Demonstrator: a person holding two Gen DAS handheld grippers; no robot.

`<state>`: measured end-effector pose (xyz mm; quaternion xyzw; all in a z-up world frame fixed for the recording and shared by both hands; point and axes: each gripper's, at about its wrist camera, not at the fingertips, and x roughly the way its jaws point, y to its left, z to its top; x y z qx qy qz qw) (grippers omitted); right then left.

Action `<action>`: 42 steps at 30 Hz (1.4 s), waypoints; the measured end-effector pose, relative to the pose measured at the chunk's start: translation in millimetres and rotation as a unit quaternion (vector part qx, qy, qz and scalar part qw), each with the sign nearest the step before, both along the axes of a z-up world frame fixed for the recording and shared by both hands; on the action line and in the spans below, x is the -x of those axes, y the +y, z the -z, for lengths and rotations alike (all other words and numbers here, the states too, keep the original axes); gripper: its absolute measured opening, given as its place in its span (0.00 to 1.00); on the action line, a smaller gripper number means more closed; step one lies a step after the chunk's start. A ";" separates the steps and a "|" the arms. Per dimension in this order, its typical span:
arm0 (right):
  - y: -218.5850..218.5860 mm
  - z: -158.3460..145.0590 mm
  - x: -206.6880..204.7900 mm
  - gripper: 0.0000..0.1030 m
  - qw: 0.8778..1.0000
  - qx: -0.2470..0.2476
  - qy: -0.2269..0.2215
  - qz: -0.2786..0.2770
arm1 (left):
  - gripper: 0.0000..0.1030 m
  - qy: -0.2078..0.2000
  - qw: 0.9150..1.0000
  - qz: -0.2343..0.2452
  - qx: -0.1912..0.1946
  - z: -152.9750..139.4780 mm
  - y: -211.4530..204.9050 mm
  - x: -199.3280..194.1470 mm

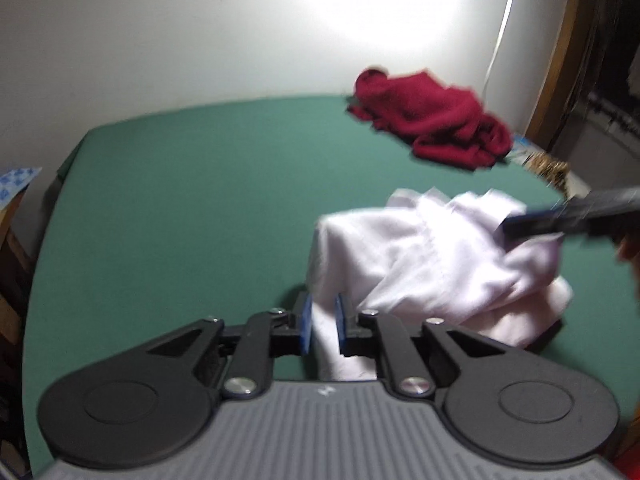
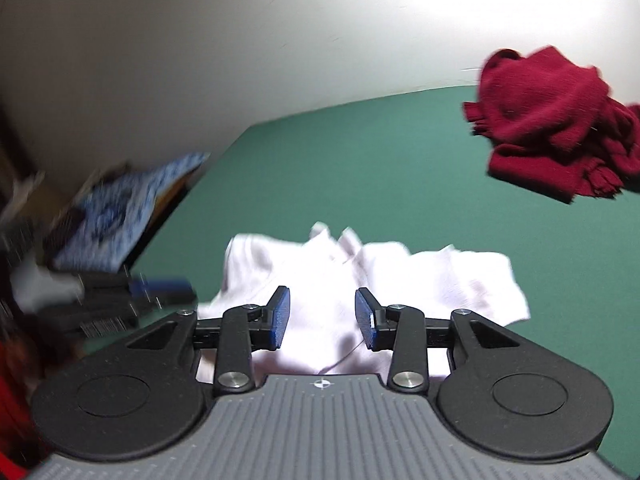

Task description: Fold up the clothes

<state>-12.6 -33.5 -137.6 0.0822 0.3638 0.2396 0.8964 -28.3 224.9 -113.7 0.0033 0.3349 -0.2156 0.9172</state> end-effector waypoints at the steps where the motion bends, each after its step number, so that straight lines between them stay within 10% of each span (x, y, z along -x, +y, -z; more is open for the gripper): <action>1: 2.5 0.9 0.8 0.39 1.000 0.002 -0.003 -0.003 | 0.31 -0.011 1.000 0.010 0.004 -6.0 -4.4 4.7; 3: 7.4 2.8 2.4 0.39 1.000 0.007 -0.009 -0.009 | 0.56 -0.030 0.999 0.031 -0.007 -8.7 -20.6 11.6; 7: 17.3 6.5 5.5 0.01 0.999 0.016 -0.020 -0.021 | 0.51 -0.023 0.996 0.065 -0.055 10.2 -57.0 11.2; 11: 23.2 9.0 10.1 0.11 0.999 0.031 -0.034 -0.028 | 0.44 -0.005 0.995 0.060 -0.085 25.5 -62.1 9.6; 13: 10.6 5.3 18.1 0.31 0.997 0.062 -0.046 -0.011 | 0.44 0.002 0.996 0.048 -0.080 25.0 -52.0 10.1; 19: -12.9 6.5 50.0 0.31 0.978 0.184 -0.086 -0.055 | 0.33 0.009 0.997 0.018 -0.079 19.2 -27.3 14.7; 26: 6.9 12.3 48.8 0.37 0.967 0.188 -0.134 -0.105 | 0.61 -0.092 0.981 0.098 -0.139 -8.8 -83.1 47.1; 28: 14.8 21.2 41.8 0.38 0.963 0.200 -0.131 -0.124 | 0.59 -0.090 0.976 0.109 -0.166 1.1 -104.9 39.0; 30: 19.6 30.0 33.2 0.35 0.960 0.210 -0.121 -0.138 | 0.33 -0.064 0.974 0.109 -0.186 14.6 -119.4 23.4; 32: 17.0 33.2 26.0 0.13 0.963 0.204 -0.102 -0.146 | 0.18 -0.032 0.978 0.096 -0.185 23.6 -120.9 7.9; 42: -20.9 8.7 62.5 0.00 0.927 0.198 -0.132 -0.291 | 0.10 0.003 0.993 0.004 -0.116 -7.4 -86.8 20.4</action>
